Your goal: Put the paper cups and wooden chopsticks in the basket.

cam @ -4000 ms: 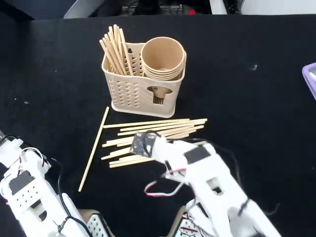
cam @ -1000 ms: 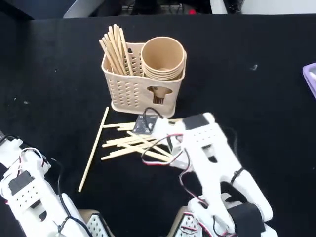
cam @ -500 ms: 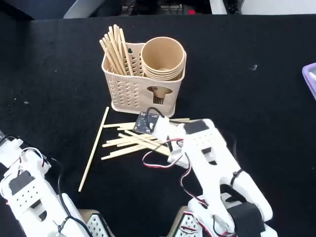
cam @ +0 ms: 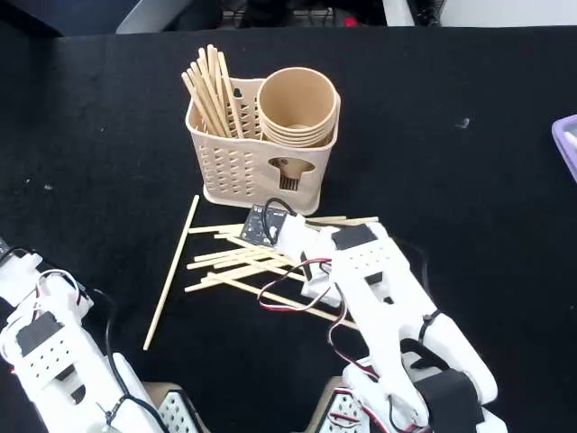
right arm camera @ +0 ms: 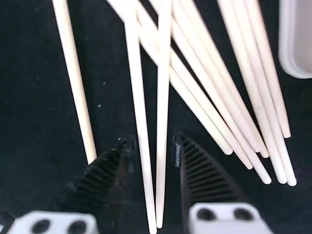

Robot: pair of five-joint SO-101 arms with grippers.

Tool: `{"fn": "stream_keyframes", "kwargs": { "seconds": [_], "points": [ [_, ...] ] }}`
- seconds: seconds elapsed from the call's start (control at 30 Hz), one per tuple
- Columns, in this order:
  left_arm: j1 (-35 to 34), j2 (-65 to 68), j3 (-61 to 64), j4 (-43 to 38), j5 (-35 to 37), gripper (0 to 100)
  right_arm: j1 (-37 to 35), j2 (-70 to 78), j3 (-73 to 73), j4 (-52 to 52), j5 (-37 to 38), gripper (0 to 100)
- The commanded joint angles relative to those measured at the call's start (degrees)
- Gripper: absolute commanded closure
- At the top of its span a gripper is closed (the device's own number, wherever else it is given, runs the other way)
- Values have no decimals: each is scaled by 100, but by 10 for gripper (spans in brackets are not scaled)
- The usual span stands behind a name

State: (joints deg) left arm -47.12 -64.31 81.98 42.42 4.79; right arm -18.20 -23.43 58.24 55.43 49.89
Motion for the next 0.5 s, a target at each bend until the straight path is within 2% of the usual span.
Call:
{"fn": "stream_keyframes", "kwargs": {
  "seconds": [0.0, 0.33, 0.43, 0.47],
  "points": [
    [13, -88, -145, -62, 0, 884, -79, 224, 4, -325, -26, 871],
    [13, -88, -145, -62, 0, 884, -70, 1481, -593, -211, -53, 882],
    [13, -88, -145, -62, 0, 884, -35, 1420, -637, -202, -53, 994],
    [13, -88, -145, -62, 0, 884, -35, 1349, -646, -167, -53, 978]
  ]
}}
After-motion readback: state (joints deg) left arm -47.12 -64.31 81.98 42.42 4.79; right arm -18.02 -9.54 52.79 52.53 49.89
